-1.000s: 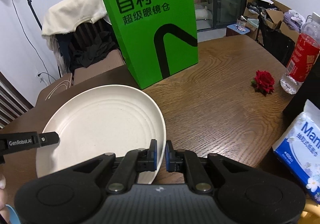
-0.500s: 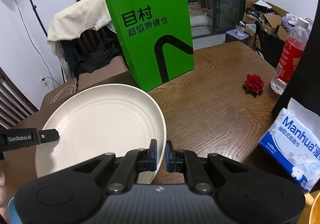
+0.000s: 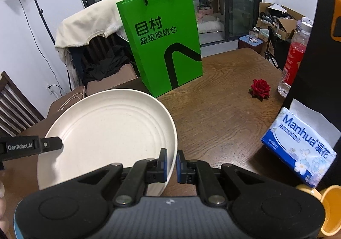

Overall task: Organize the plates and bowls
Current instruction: 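Lift the cream plate with both grippers and carry it back over the bowls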

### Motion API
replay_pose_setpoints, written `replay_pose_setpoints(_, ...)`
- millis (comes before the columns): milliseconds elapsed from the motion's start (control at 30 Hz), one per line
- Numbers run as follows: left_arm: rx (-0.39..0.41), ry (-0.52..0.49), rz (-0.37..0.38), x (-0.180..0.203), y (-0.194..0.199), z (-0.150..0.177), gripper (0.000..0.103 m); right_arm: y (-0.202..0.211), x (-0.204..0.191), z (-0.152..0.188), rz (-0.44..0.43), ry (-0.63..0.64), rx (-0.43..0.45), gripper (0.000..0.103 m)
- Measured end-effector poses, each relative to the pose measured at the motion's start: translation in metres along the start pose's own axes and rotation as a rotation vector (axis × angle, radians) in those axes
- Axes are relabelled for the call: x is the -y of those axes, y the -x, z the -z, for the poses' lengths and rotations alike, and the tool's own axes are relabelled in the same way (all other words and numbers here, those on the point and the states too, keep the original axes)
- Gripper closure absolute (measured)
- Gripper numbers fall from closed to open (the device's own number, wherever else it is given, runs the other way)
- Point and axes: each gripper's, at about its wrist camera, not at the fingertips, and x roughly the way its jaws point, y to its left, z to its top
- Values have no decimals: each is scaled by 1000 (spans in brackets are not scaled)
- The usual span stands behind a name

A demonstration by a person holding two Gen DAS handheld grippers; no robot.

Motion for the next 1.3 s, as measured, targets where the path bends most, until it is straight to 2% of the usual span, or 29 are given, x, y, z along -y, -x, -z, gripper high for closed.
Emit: replay_pose_setpoints(1300, 44, 7, 17, 9, 112, 94, 87, 114, 12, 82, -18, 22, 38, 95)
